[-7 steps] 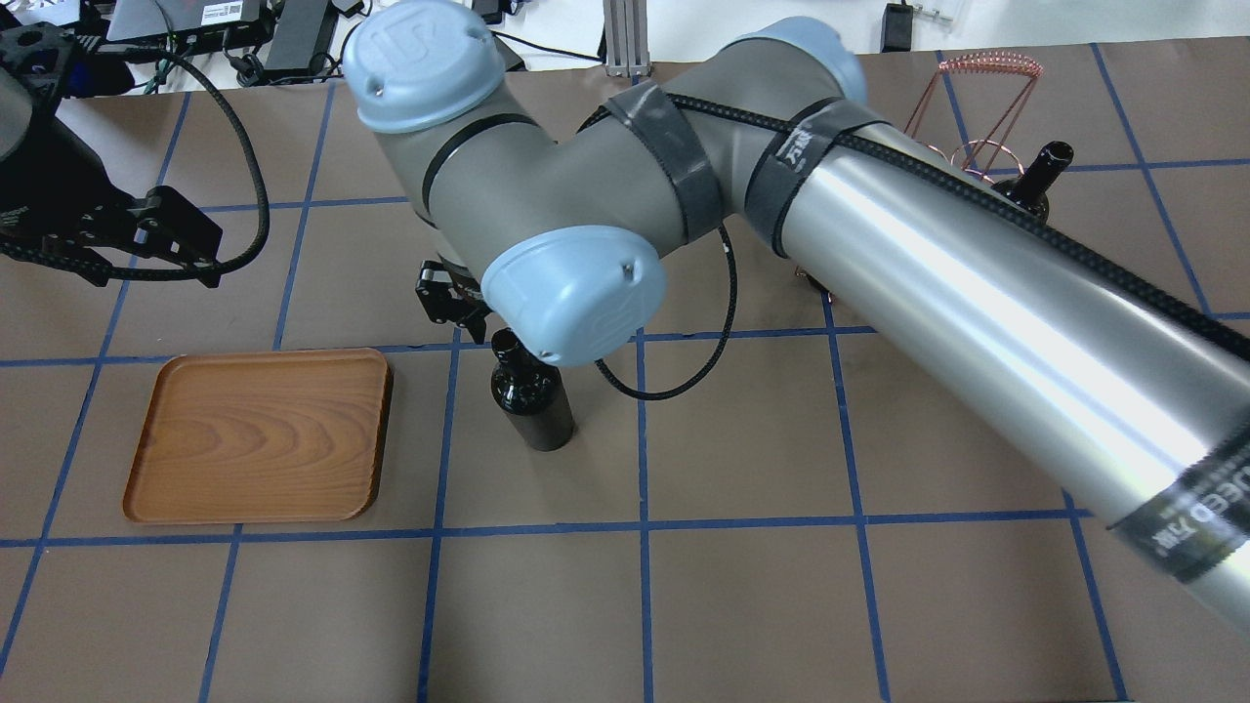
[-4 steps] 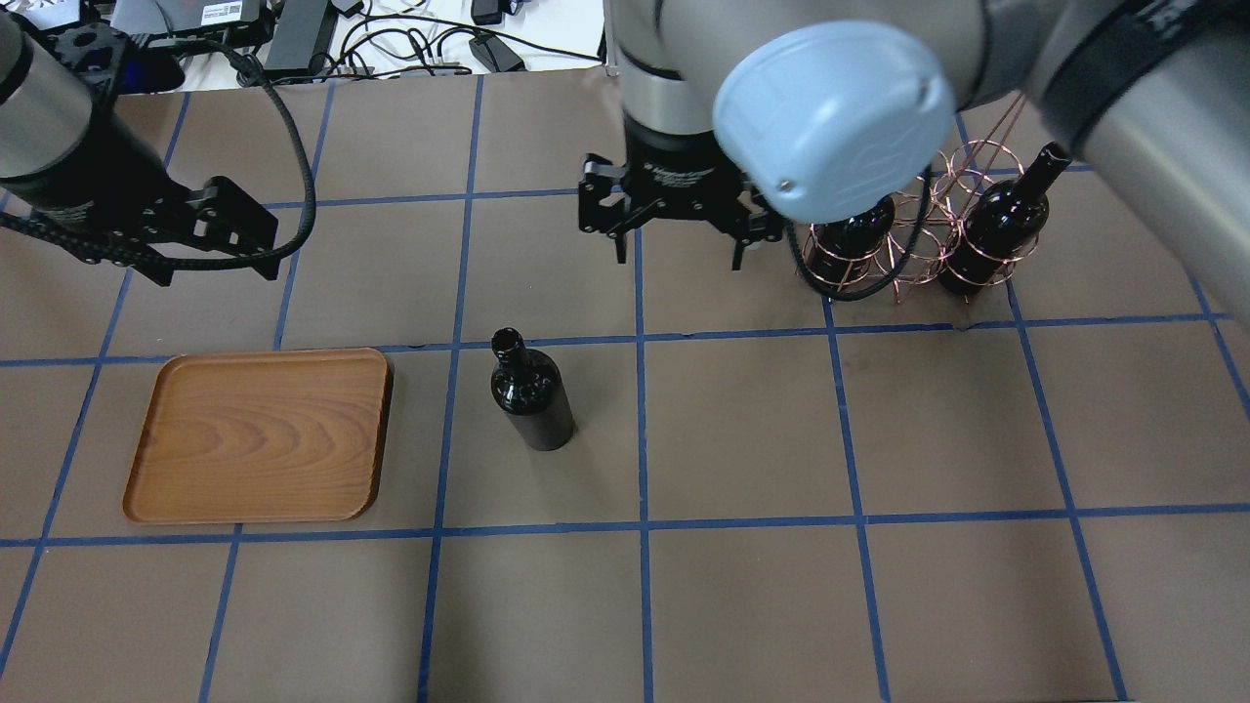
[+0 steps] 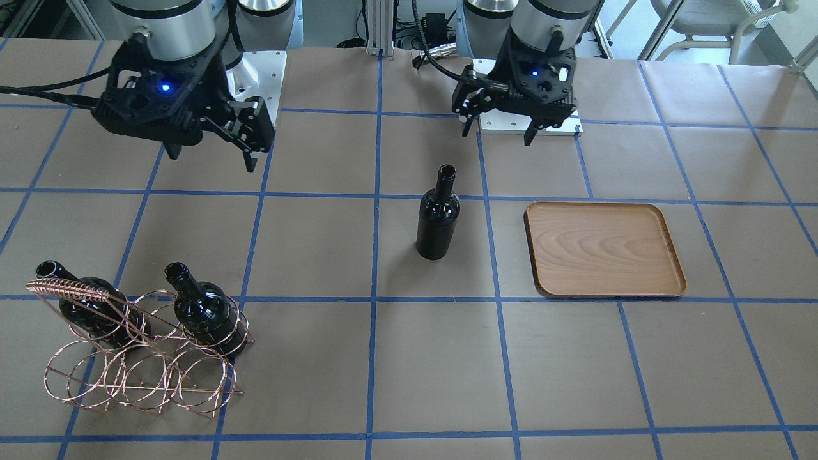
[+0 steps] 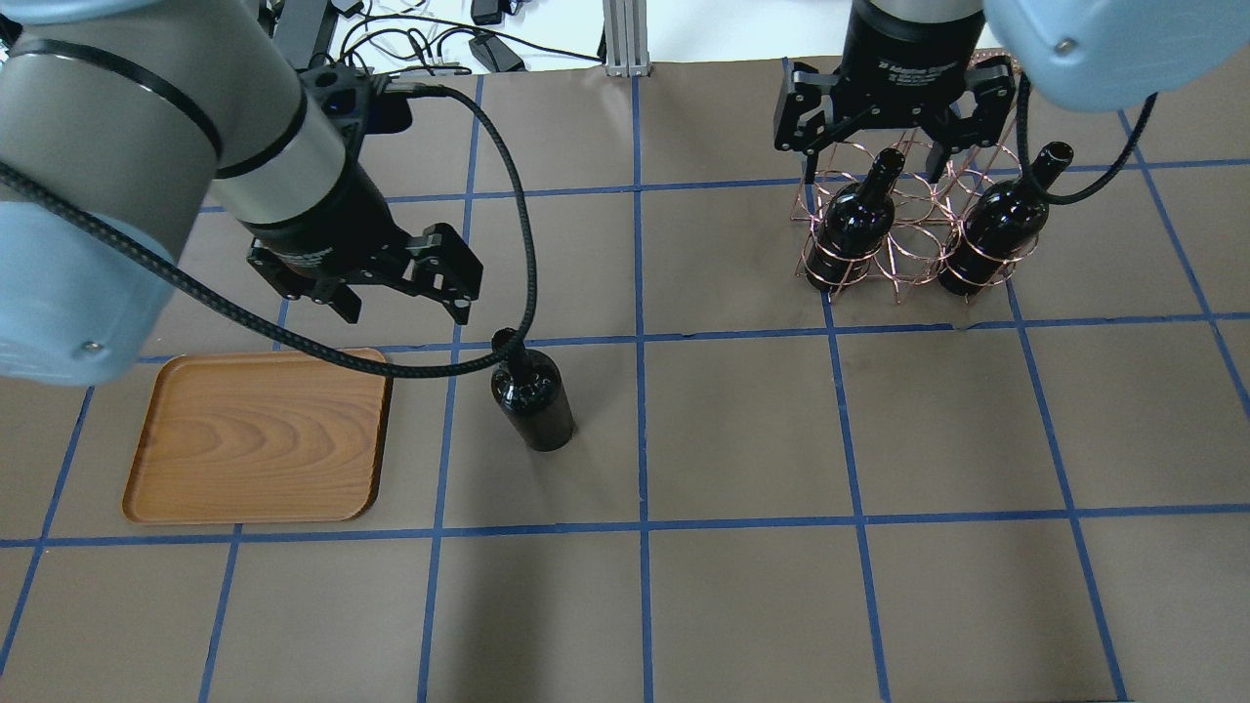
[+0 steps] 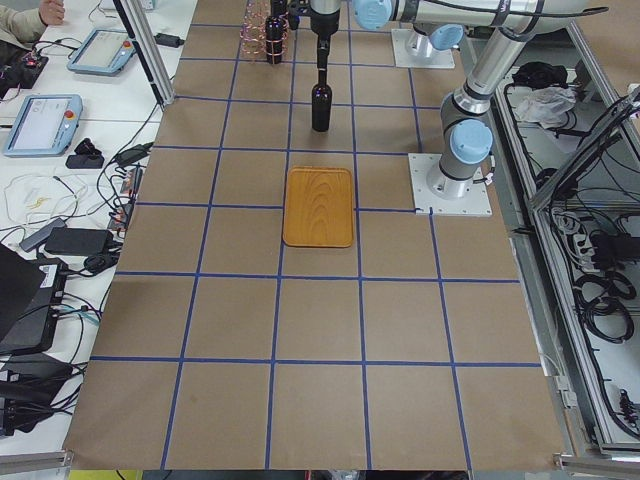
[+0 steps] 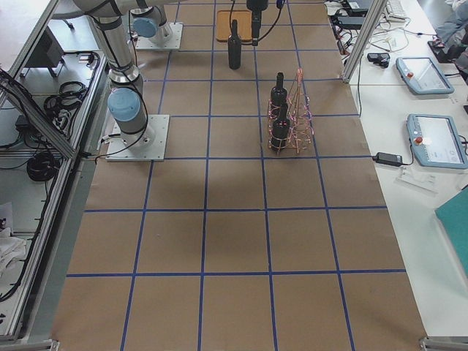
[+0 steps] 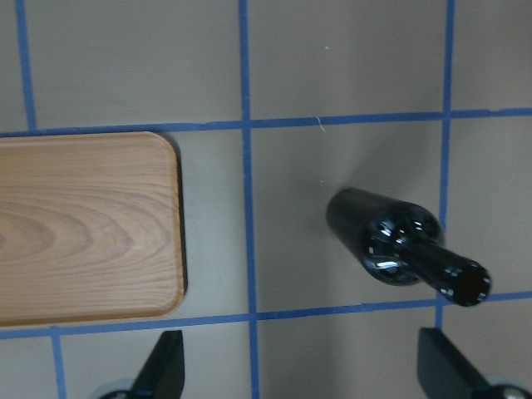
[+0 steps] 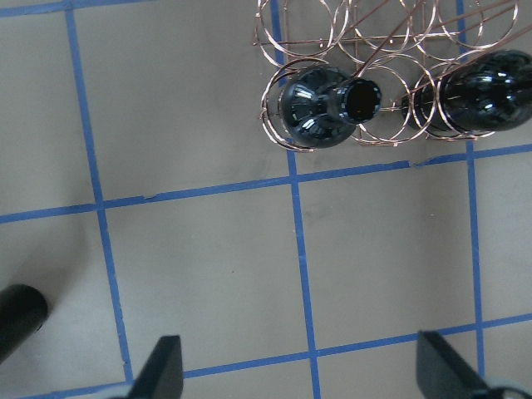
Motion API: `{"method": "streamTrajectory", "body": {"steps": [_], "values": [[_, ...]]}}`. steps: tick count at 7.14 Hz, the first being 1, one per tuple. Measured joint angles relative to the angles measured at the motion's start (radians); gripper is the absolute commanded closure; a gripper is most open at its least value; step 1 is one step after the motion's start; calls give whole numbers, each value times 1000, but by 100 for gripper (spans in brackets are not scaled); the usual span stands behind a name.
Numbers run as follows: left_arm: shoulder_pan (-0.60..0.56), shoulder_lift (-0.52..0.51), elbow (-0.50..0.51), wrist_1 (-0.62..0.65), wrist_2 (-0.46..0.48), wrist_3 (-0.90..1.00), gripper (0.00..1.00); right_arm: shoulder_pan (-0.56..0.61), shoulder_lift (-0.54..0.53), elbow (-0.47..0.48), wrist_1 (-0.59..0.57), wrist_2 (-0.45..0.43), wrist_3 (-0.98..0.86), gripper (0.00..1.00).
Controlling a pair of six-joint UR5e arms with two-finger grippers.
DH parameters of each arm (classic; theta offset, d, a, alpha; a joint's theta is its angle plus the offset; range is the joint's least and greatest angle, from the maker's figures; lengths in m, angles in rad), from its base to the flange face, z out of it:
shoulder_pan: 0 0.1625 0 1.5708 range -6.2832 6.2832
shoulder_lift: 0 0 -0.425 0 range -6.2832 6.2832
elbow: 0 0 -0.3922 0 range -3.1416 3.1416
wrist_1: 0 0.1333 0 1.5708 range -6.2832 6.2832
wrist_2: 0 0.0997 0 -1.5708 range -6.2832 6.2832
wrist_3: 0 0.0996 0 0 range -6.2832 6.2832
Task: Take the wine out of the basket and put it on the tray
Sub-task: 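Lower the left gripper onto the bottle neck and close it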
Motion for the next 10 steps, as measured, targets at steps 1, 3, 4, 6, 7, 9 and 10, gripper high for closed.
{"method": "streamTrajectory", "body": {"steps": [1,3,4,6,7,9,10], "values": [[-40,-13,-14,18,0,-6,0,-14,-7,1,0,4,-5,0],[-69,-41,-52,59,-1,-1,4,-18,-14,10,-8,41,-7,0],[-74,-61,-66,84,-3,0,6,-17,-16,18,-12,51,-11,0],[-96,-107,-90,149,-1,2,6,-18,-27,39,-13,57,-47,0],[-105,-128,-95,177,0,11,6,-18,-32,43,-12,58,-92,0],[-111,-148,-101,196,3,50,36,-20,-33,41,-13,74,-151,0],[-112,-151,-105,197,4,68,46,-22,-34,36,-14,91,-156,0]]}}
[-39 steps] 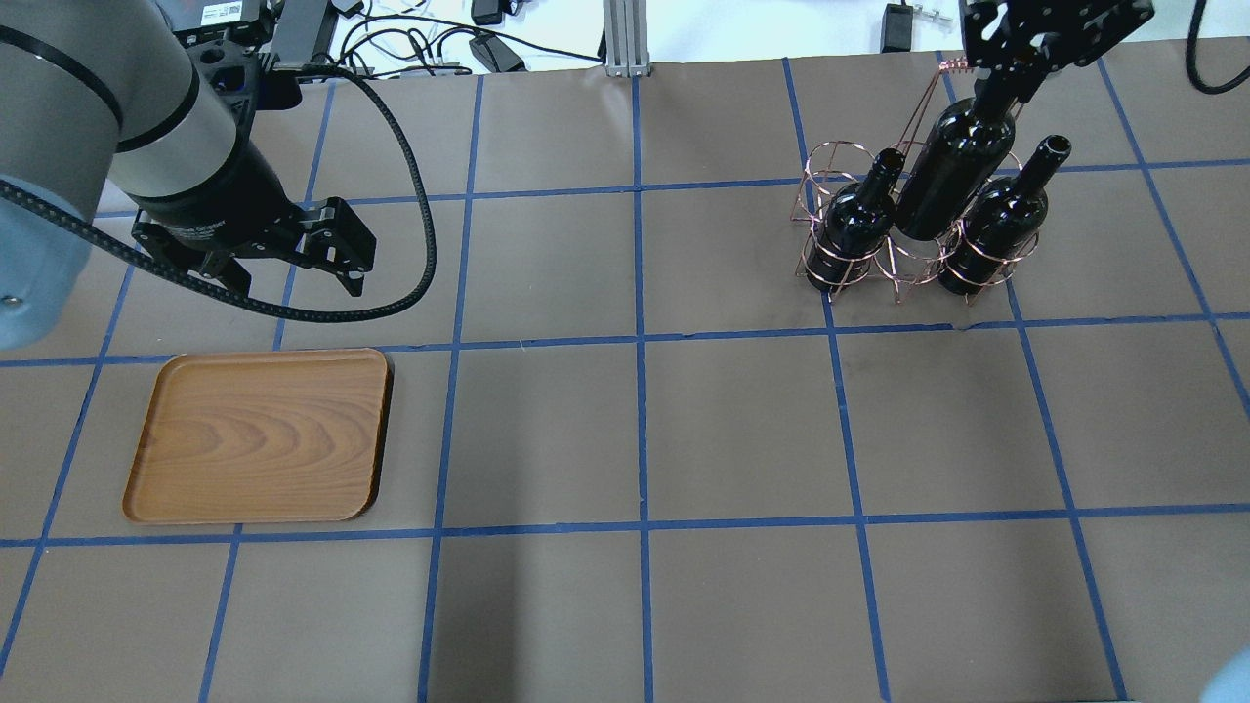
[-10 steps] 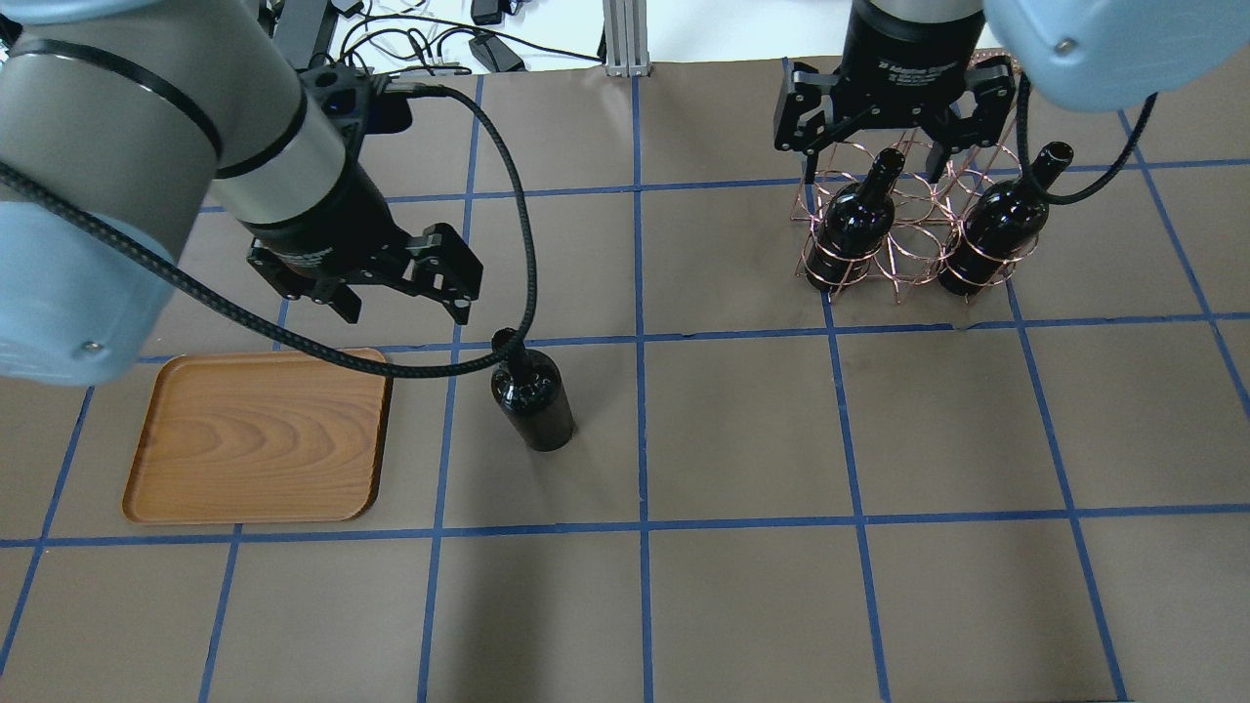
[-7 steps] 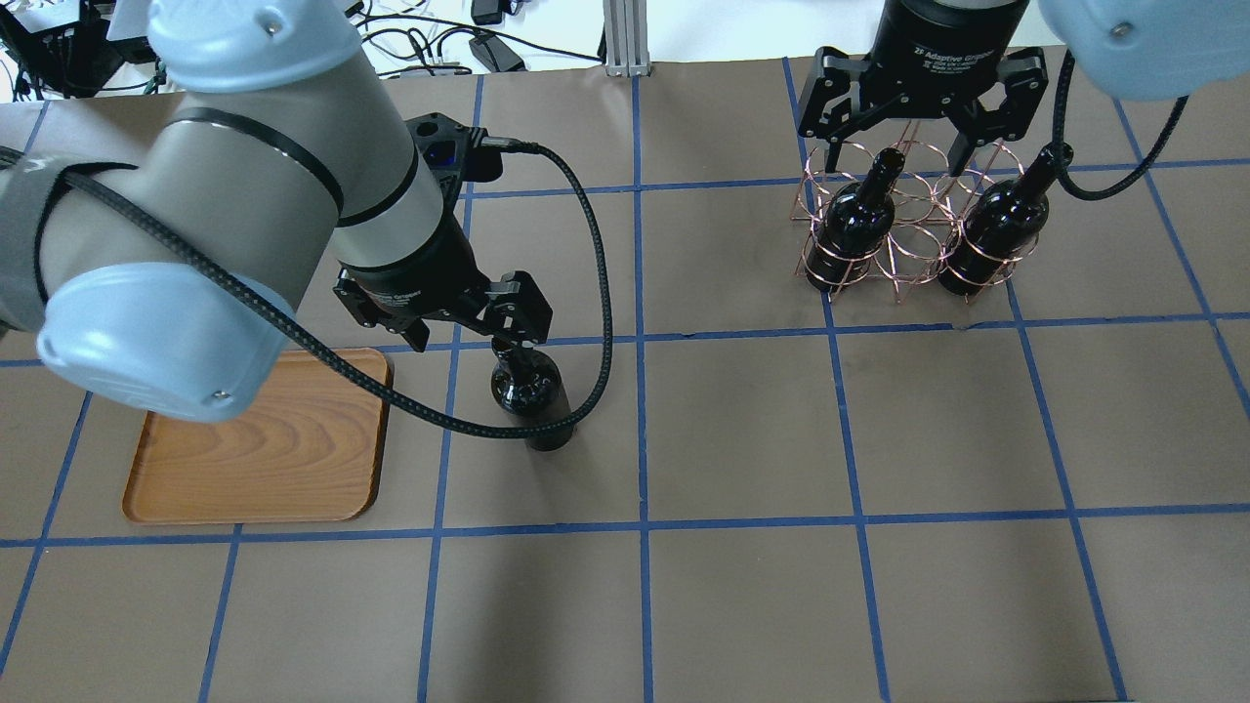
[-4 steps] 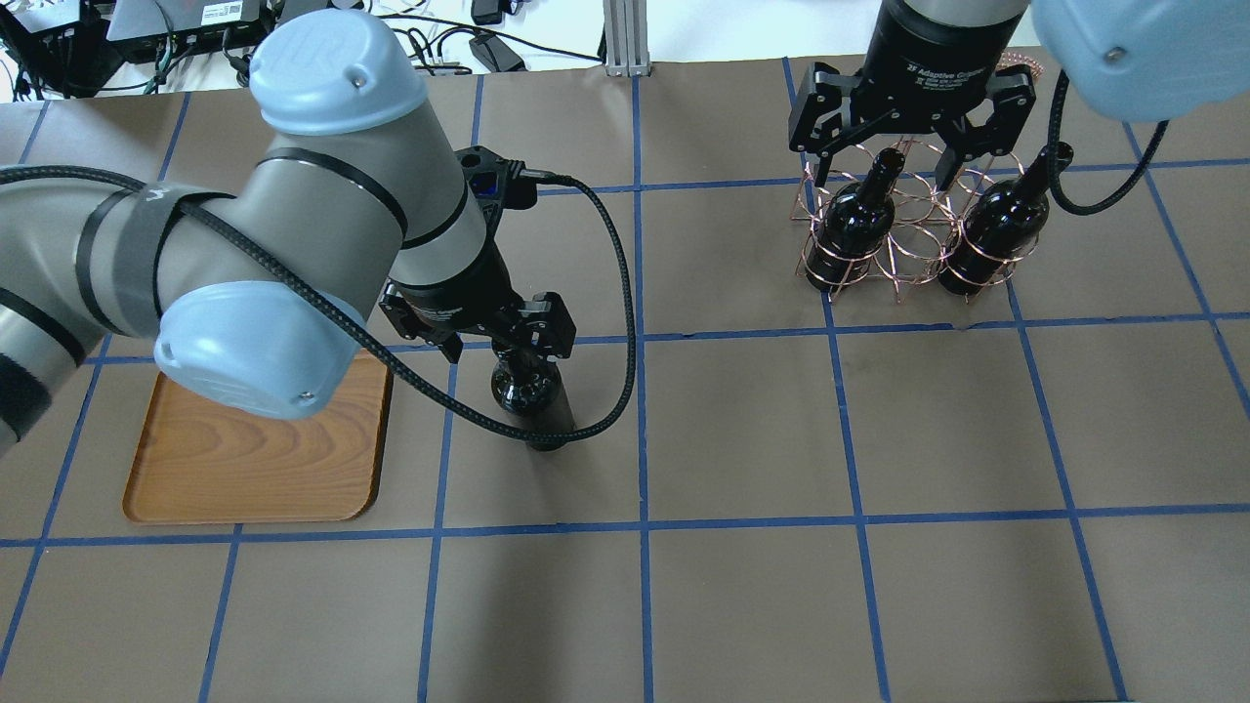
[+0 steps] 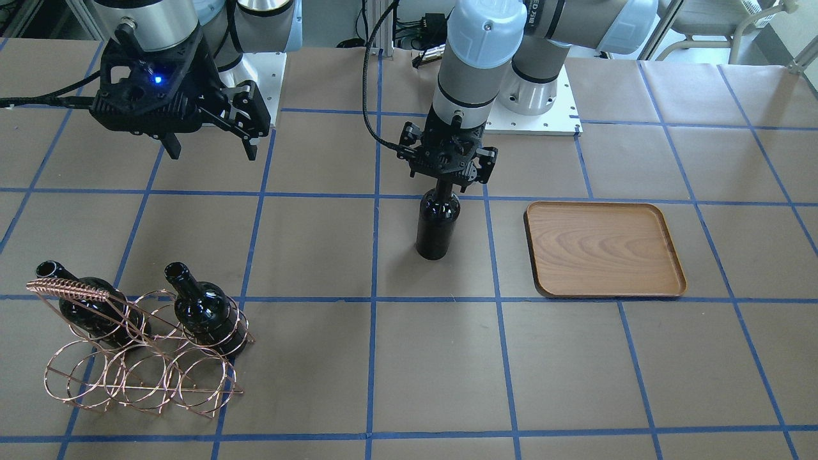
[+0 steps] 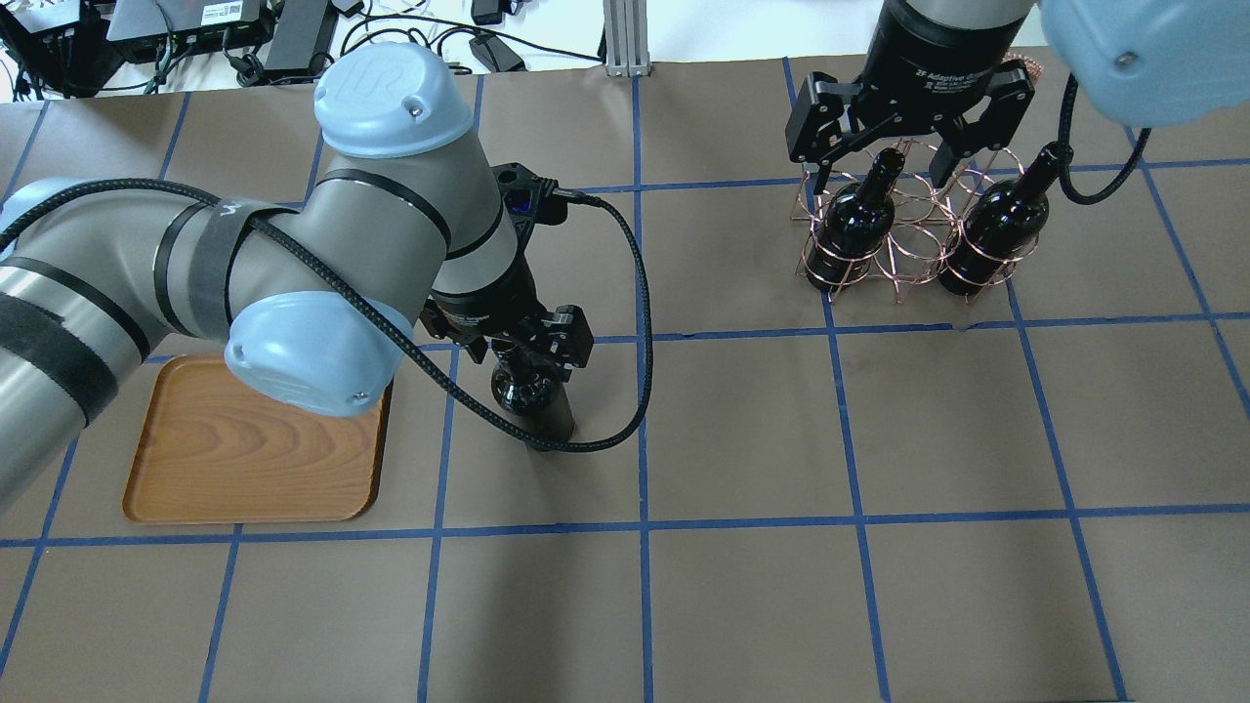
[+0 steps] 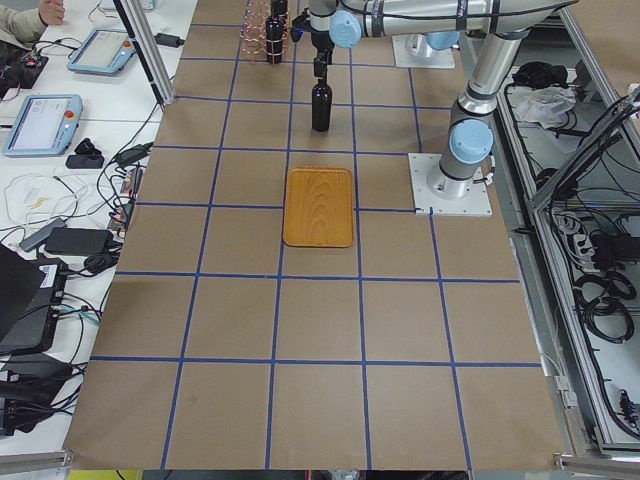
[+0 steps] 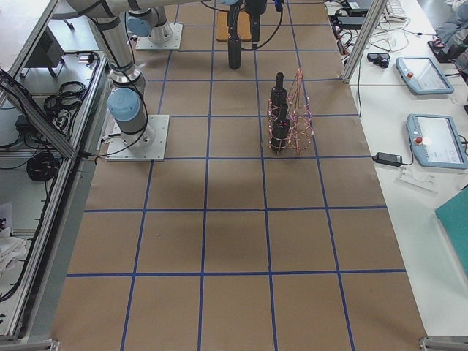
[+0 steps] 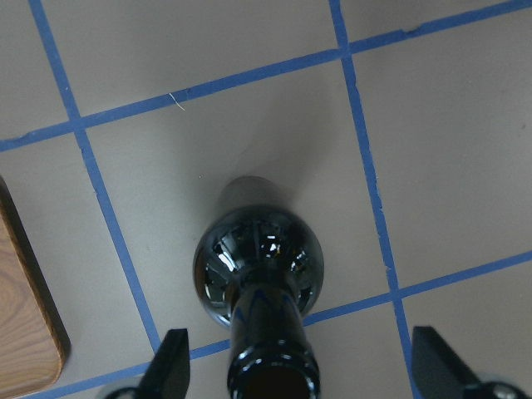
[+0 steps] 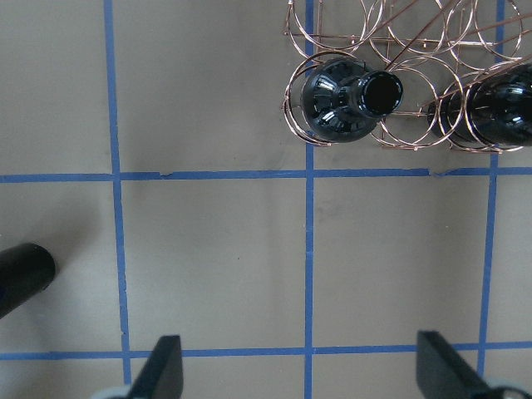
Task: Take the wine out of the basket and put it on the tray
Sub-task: 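Lower the left gripper onto the bottle neck and close it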
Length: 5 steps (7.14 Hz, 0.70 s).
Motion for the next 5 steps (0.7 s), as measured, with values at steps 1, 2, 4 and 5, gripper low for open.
{"method": "streamTrajectory", "body": {"steps": [1,2,4,5], "values": [[0,-2,-2,0,0,8,47,-1,-1,-4,0,4,-1,0],[0,-3,-3,0,1,11,47,-1,-1,-4,2,2,-1,0],[0,-2,-2,1,0,12,100,-1,-1,-5,3,0,-12,0],[-1,-2,-1,1,0,13,100,0,-1,-5,3,-1,-16,0]]}}
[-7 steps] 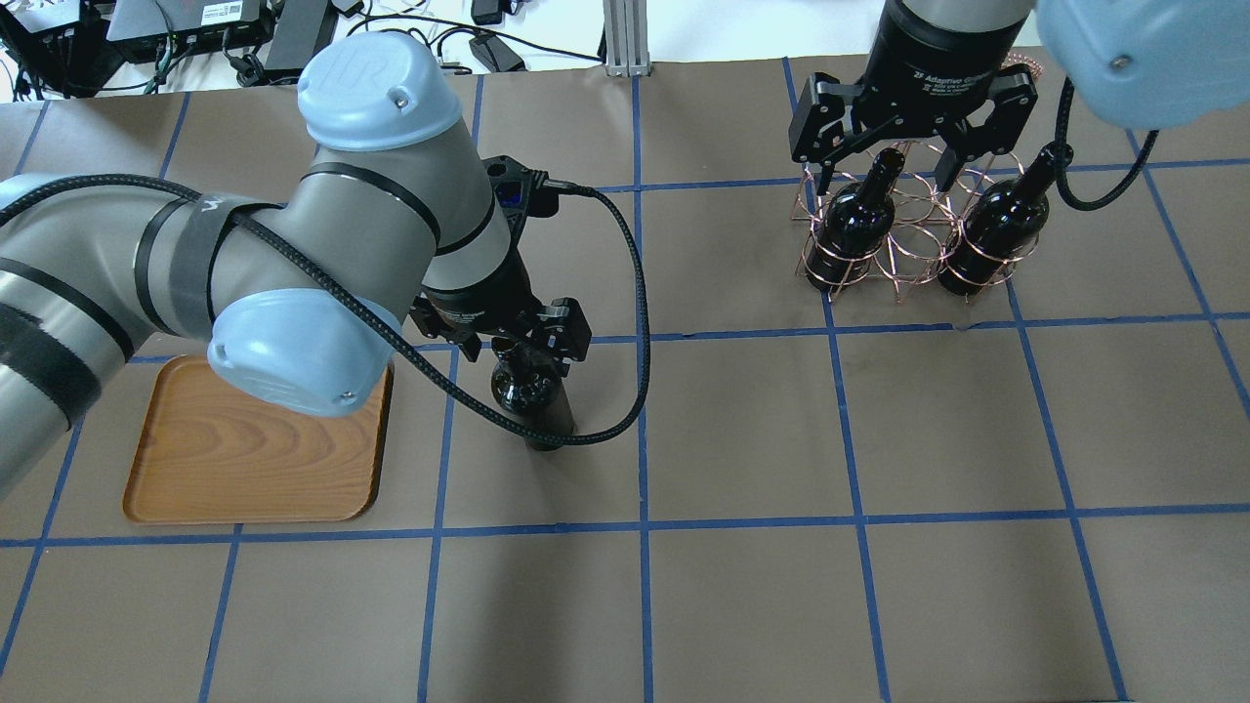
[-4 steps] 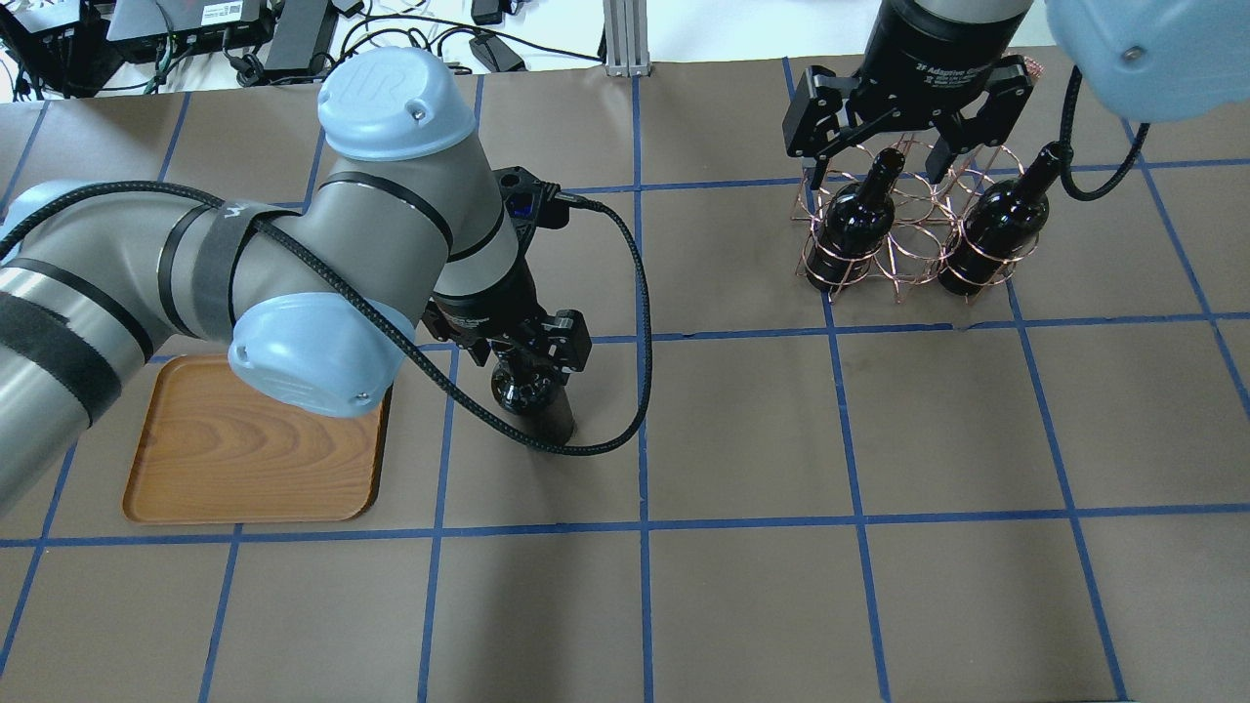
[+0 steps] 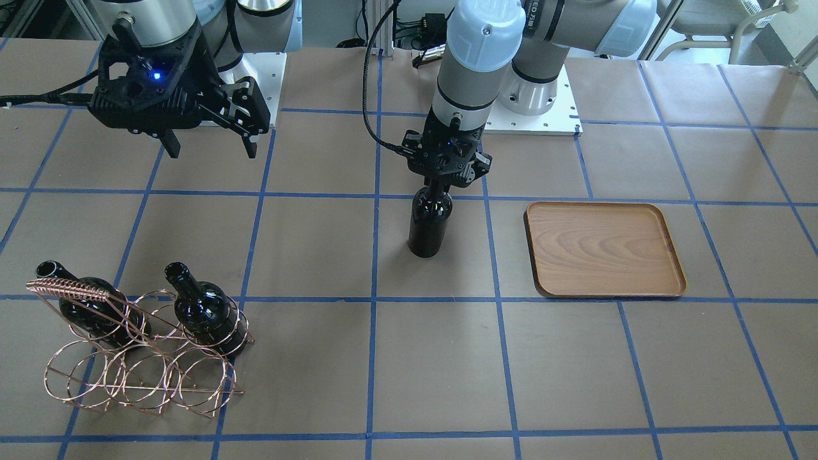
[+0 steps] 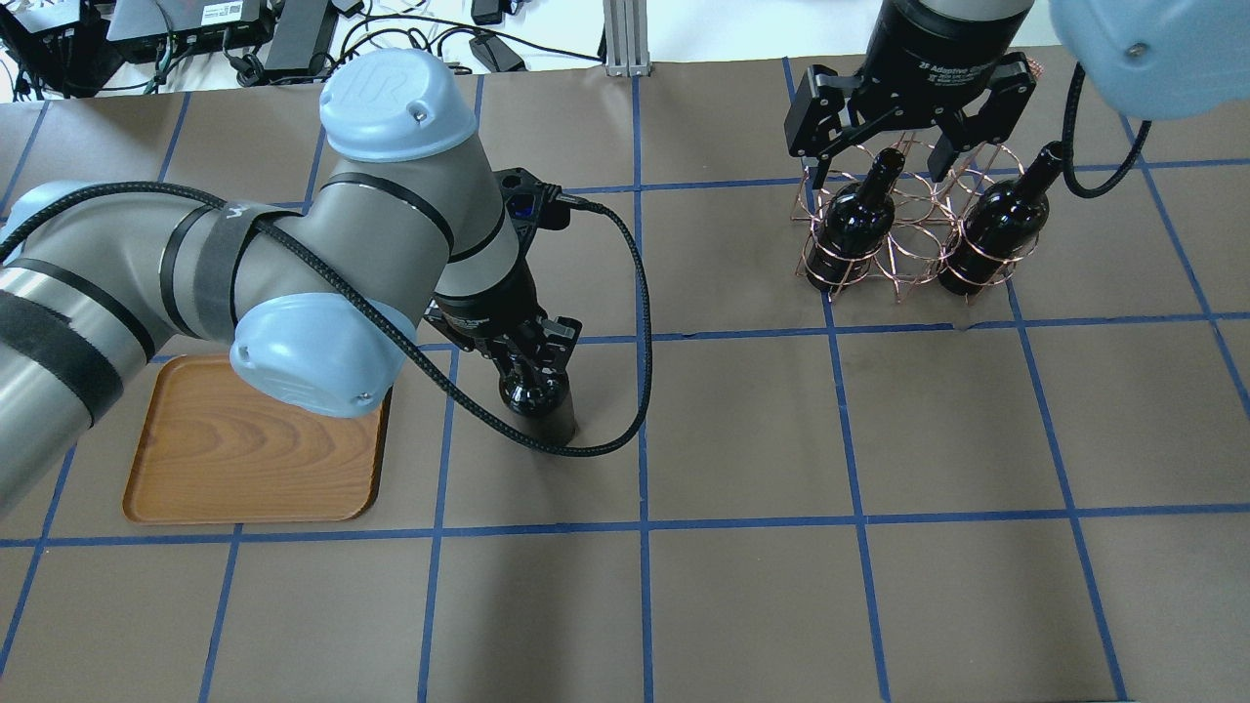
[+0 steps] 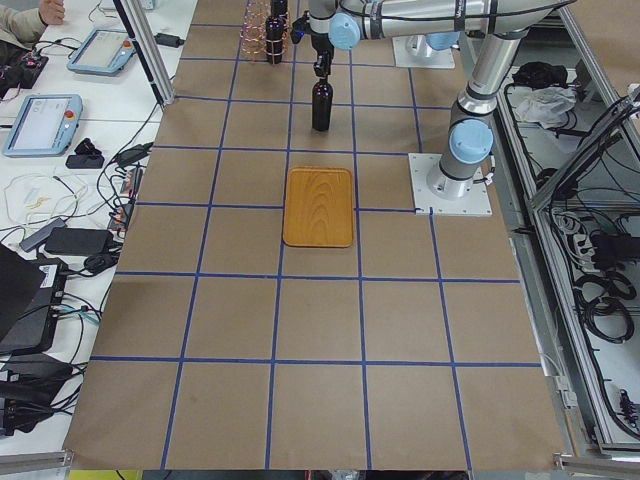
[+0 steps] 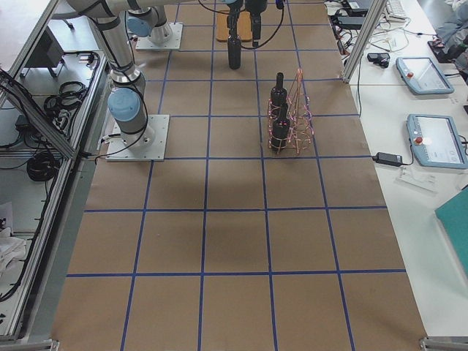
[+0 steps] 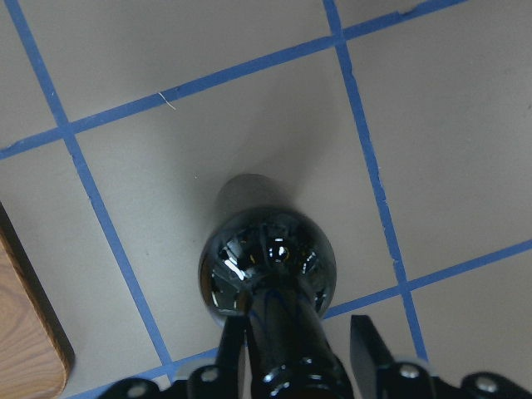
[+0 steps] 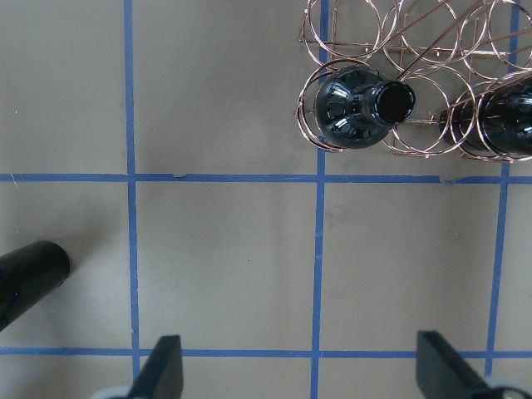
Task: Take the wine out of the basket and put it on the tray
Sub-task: 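Lift the bottle with the left gripper and tilt it down onto the tray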
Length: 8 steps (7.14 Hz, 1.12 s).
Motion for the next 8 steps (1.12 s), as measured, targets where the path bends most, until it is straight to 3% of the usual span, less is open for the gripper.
{"method": "streamTrajectory", "body": {"steps": [4,8], "values": [[34,15,30,-14,28,67,100,-2,1,7,-1,1,-2,0],[304,44,82,-93,102,334,100,-3,1,8,-1,1,2,0]]}}
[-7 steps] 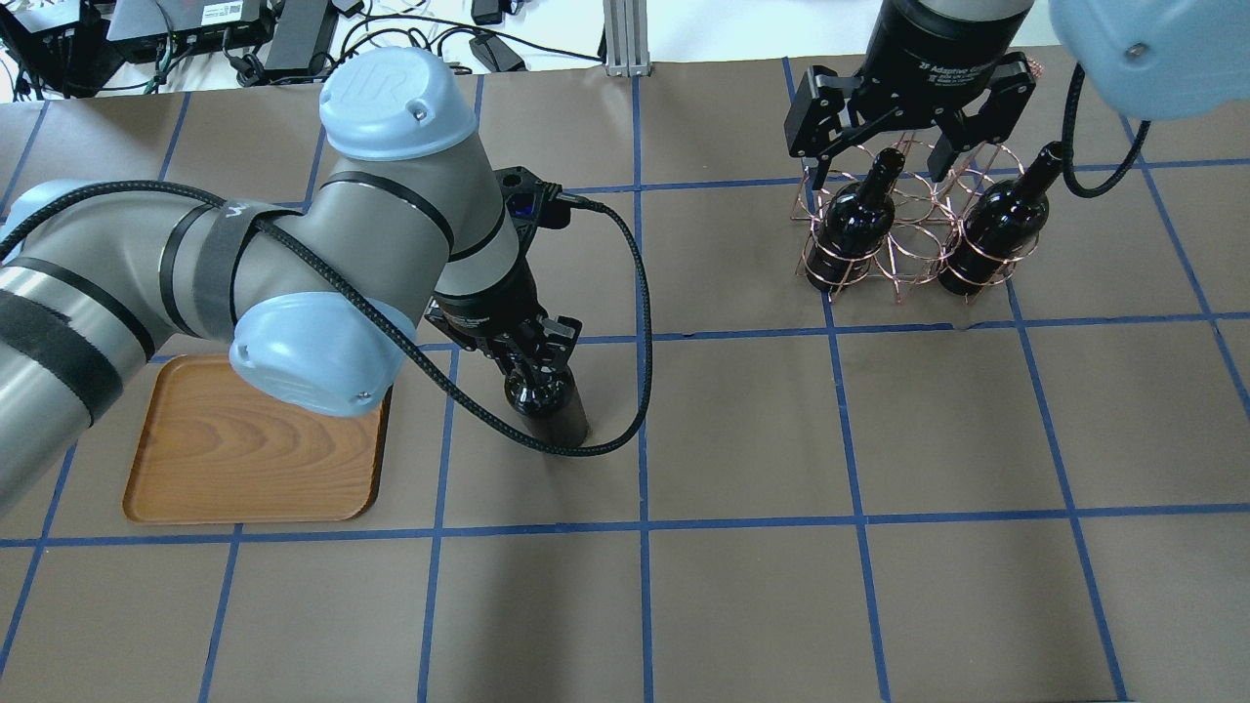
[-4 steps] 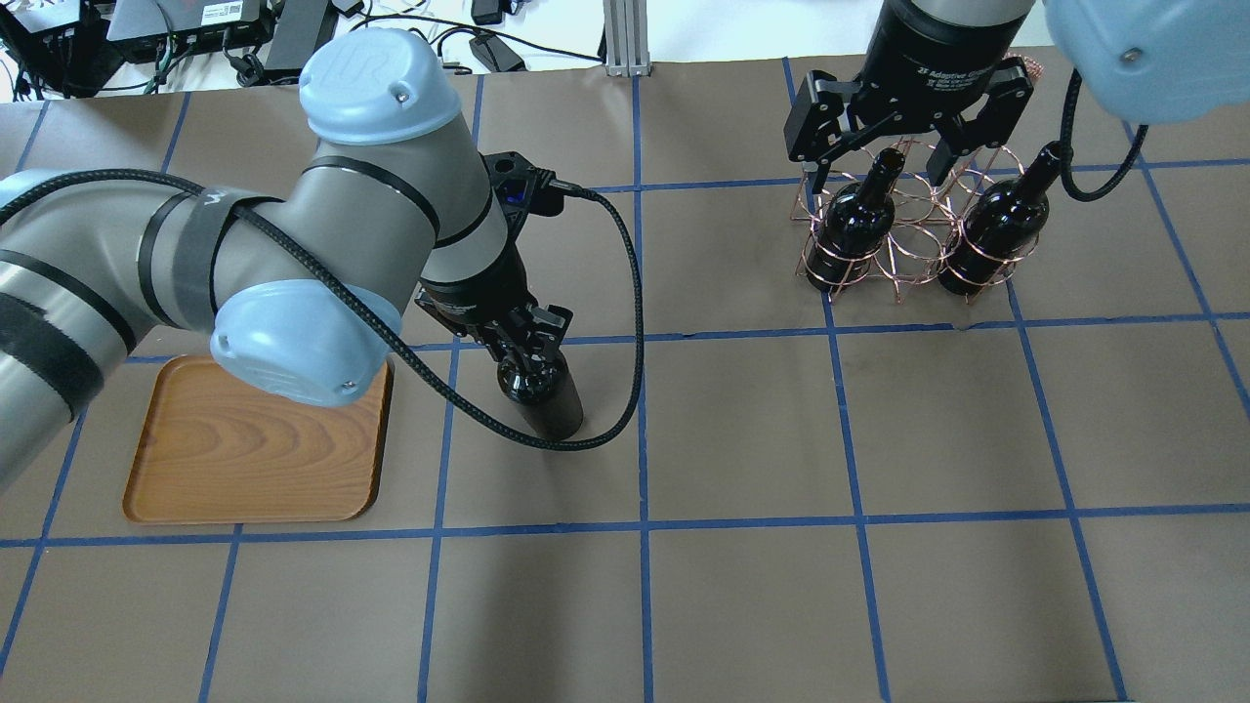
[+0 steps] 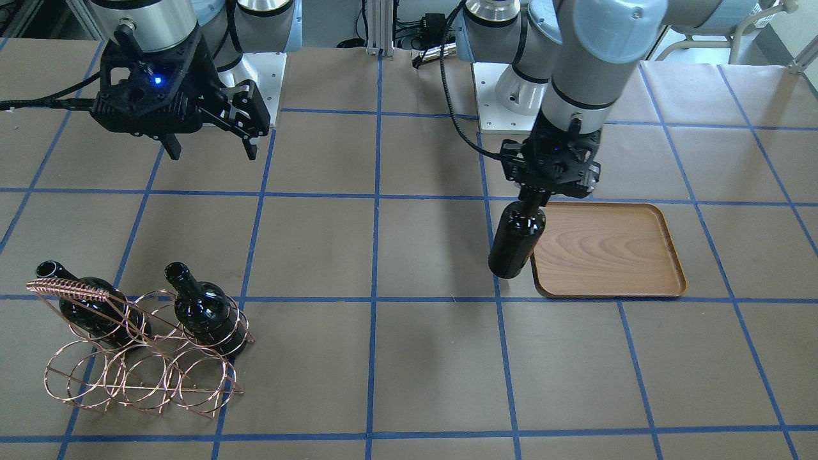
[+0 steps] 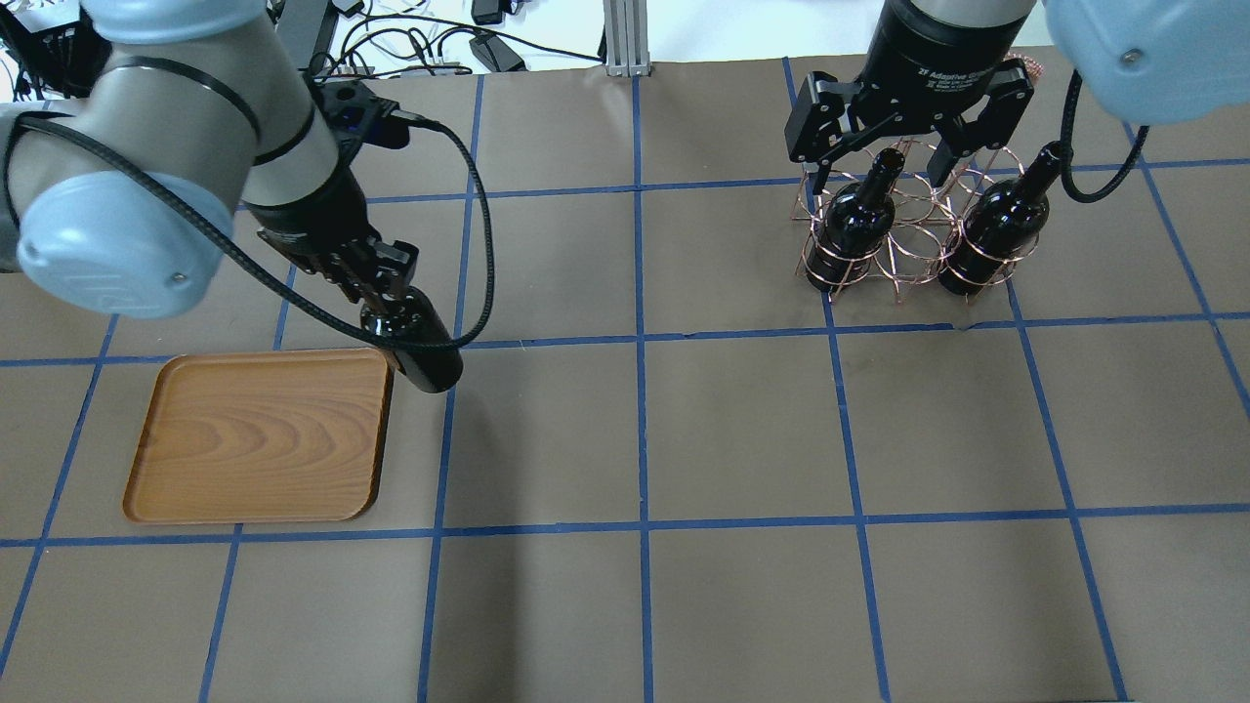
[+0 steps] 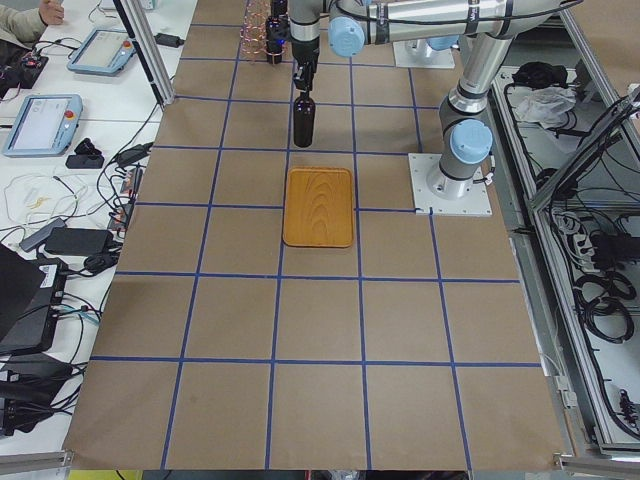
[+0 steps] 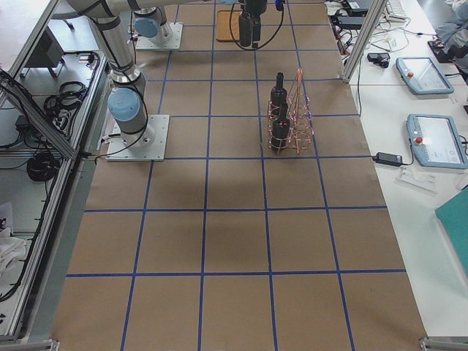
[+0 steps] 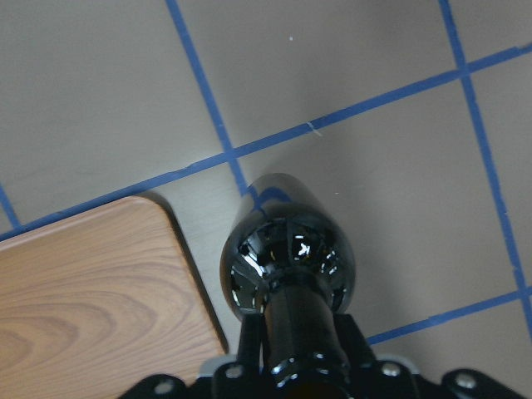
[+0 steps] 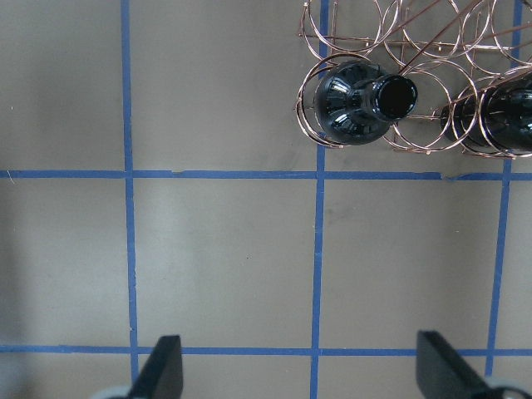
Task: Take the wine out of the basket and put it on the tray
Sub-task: 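Lift the bottle with the left gripper and tilt it down onto the tray, then lay the bottle on the tray and open the left gripper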
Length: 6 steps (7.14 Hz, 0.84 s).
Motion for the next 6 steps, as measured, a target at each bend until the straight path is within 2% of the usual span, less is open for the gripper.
{"method": "streamTrajectory", "body": {"steps": [3,6], "values": [[244,16,-12,-46,21,297,100,1,-2,0,0,3,5,0],[342,24,-48,-69,90,389,100,3,-4,2,1,9,10,0]]}}
